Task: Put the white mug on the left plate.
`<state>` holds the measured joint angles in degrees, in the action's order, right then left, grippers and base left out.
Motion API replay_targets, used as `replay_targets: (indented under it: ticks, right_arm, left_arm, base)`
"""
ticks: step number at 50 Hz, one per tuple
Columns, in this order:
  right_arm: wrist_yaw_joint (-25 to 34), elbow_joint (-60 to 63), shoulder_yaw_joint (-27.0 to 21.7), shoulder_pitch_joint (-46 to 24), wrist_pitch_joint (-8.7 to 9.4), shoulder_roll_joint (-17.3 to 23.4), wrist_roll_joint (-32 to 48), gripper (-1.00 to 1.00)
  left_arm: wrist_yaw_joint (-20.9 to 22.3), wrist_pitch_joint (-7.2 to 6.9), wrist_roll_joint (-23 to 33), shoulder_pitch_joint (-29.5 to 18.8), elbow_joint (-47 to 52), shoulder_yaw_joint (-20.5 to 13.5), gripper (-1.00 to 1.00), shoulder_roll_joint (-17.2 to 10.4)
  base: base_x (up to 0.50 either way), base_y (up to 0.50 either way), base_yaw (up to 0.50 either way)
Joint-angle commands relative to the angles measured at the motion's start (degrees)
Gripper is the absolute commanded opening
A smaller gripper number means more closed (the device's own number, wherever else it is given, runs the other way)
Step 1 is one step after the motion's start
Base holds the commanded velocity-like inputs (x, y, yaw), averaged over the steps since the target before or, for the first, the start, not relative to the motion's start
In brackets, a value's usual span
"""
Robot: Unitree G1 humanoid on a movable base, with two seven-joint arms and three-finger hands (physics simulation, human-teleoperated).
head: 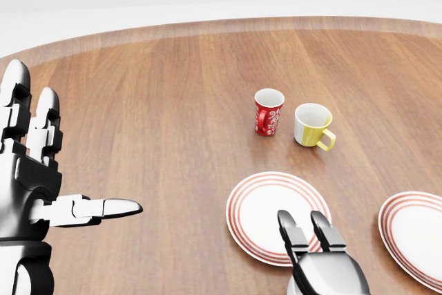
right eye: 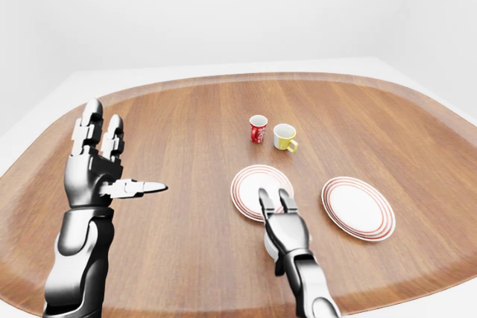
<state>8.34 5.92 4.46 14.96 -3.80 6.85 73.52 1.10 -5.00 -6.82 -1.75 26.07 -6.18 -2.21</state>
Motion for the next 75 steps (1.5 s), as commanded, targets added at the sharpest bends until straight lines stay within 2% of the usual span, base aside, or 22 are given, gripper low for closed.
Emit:
replay_targets:
  ticks: [1, 11, 12, 13, 14, 15, 16, 30, 32, 33, 36, 38, 39, 40, 41, 44, 45, 53, 60, 66, 75]
  right_arm:
    - [-2.21, -4.48, 0.52, -0.88, -0.31, 0.42, 0.19, 1.00]
    - [-2.17, -4.40, 1.06, -0.17, -0.88, 0.81, 0.09, 1.00]
    - [-2.19, -4.40, 1.14, -0.04, -0.99, 0.81, 0.10, 0.90]
    - [-2.19, -4.32, 1.22, 0.07, -1.13, 0.85, 0.13, 0.61]
    - [-2.17, -4.19, 1.05, -0.09, -1.11, 0.68, -0.31, 0.04]
    - [-1.83, -3.93, 0.88, -0.26, -0.93, 0.67, -0.42, -0.93]
    - [-1.63, -3.74, 0.88, -0.14, -1.04, 0.79, -0.39, -1.00]
    - [1.09, -1.40, 0.34, 1.01, -1.20, 0.63, -2.59, -1.00]
    - [4.22, 1.01, 0.11, 1.67, -1.20, -0.10, -5.98, -1.00]
    - [9.36, 4.90, 0.03, 2.76, -1.20, -1.45, -11.22, -1.00]
    - [14.58, 10.09, -0.03, 2.32, -1.20, -1.91, -15.31, -1.00]
    - [17.73, 12.95, -0.10, 1.90, -0.23, -2.34, -18.43, -1.00]
    - [20.94, 15.61, -0.02, 1.85, 1.28, -2.96, -21.25, -1.00]
    - [21.02, 15.82, 0.16, 1.83, 1.59, -2.80, -21.53, -1.00]
    - [24.87, 19.07, 0.57, 1.97, 3.37, -3.41, -24.80, -1.00]
    - [29.48, 24.13, 1.89, 1.48, 8.17, -3.90, -29.13, -1.00]
    - [30.22, 25.14, 2.35, 1.41, 8.80, -3.73, -30.08, -1.00]
    - [31.66, 32.19, 6.33, -2.03, 8.80, -3.19, -35.39, -1.00]
    - [31.66, 33.05, 8.42, -5.03, 8.80, -2.50, -36.52, -1.00]
    - [31.66, 30.67, 8.26, -7.24, 8.80, -2.35, -36.61, -1.00]
    - [31.66, 22.60, 4.53, -14.84, 8.80, -3.12, -36.18, -1.00]
  left_arm:
    - [0.04, 0.00, 0.01, 0.11, -0.12, 0.05, 1.00, 0.04]
    - [0.07, 0.00, 0.06, 0.24, -0.19, 0.14, 1.00, 0.09]
    - [0.08, 0.00, 0.05, 0.26, -0.21, 0.14, 1.00, 0.10]
    - [0.14, 0.00, 0.08, 0.35, -0.44, 0.17, 1.00, 0.13]
    - [0.12, 0.00, 0.08, 0.35, -0.38, 0.18, 1.00, 0.12]
    - [0.09, 0.00, 0.12, 0.32, -0.37, 0.20, 1.00, 0.12]
    - [0.09, 0.00, 0.11, 0.32, -0.40, 0.19, 1.00, 0.12]
    - [0.11, 0.00, 0.20, 0.42, -0.25, 0.32, 1.00, 0.16]
    - [0.11, 0.00, 0.23, 0.43, -0.34, 0.30, 1.00, 0.16]
    - [0.13, 0.00, 0.22, 0.46, -0.39, 0.32, 1.00, 0.18]
    - [0.17, 0.00, 0.30, 0.58, -0.37, 0.44, 1.00, 0.22]
    - [0.17, 0.00, 0.31, 0.55, -0.37, 0.44, 1.00, 0.22]
    - [0.19, 0.00, 0.31, 0.56, -0.49, 0.43, 1.00, 0.24]
    - [0.19, 0.00, 0.31, 0.56, -0.50, 0.43, 1.00, 0.24]
    - [0.24, 0.00, 0.36, 0.63, -0.79, 0.48, 1.00, 0.27]
    - [0.18, 0.00, 0.38, 0.61, -0.42, 0.48, 1.00, 0.23]
    - [0.16, 0.00, 0.35, 0.57, -0.35, 0.45, 1.00, 0.23]
    - [0.24, 0.00, 0.41, 0.65, -0.19, 0.50, 1.00, 0.24]
    - [0.27, 0.00, 0.39, 0.59, -0.22, 0.44, 1.00, 0.24]
    - [0.33, 0.00, 0.29, 0.45, -0.66, 0.22, 1.00, 0.15]
    - [0.17, 0.00, 0.02, -0.06, -0.51, -0.10, 1.00, -0.06]
  base:
    - [0.00, 0.00, 0.00]
    - [0.00, 0.00, 0.00]
    - [0.00, 0.00, 0.00]
    - [0.00, 0.00, 0.00]
    - [0.00, 0.00, 0.00]
    - [0.00, 0.00, 0.00]
    - [0.00, 0.00, 0.00]
    - [0.00, 0.00, 0.00]
    - [0.00, 0.00, 0.00]
    - [0.00, 0.00, 0.00]
    - [0.00, 0.00, 0.00]
    - [0.00, 0.00, 0.00]
    - [0.00, 0.00, 0.00]
    - [0.00, 0.00, 0.00]
    - [0.00, 0.00, 0.00]
    - [0.00, 0.00, 0.00]
    - [0.00, 0.00, 0.00]
    - [0.00, 0.00, 0.00]
    - [0.00, 0.00, 0.00]
    - [0.00, 0.00, 0.00]
    - [0.00, 0.00, 0.00]
